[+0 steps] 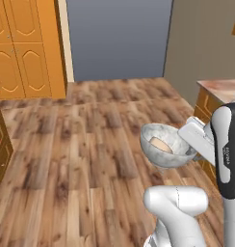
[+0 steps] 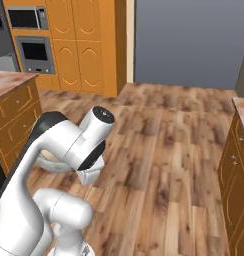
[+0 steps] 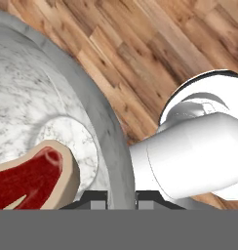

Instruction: Place one of the steaks on the plate and the other in the bowl. Then place the bowl in the fridge.

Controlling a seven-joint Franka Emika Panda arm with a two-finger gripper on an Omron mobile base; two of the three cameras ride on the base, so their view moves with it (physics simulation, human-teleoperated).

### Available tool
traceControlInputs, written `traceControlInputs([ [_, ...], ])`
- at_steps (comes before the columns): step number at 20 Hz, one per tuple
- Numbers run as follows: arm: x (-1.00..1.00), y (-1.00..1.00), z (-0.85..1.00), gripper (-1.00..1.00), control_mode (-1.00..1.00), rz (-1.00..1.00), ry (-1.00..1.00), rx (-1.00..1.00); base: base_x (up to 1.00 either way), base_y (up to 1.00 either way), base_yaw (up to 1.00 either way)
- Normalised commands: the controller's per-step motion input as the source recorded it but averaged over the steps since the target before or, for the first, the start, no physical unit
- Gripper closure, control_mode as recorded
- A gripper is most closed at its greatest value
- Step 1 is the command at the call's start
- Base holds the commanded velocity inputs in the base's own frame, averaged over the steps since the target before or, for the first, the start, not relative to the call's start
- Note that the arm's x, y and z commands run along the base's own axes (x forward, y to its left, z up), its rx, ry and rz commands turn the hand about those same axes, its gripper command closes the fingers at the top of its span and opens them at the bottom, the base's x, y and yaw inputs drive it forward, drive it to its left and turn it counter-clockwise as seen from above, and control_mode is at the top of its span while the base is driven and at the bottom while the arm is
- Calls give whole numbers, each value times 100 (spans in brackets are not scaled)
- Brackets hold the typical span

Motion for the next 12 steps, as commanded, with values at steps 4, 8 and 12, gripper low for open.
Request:
traceControlInputs([
  [4,0,0,0,100,100,0,0,0,100,23,11],
  [8,0,0,0,100,100,0,0,0,100,23,6],
  [12,0,0,0,100,100,0,0,0,100,21,10],
])
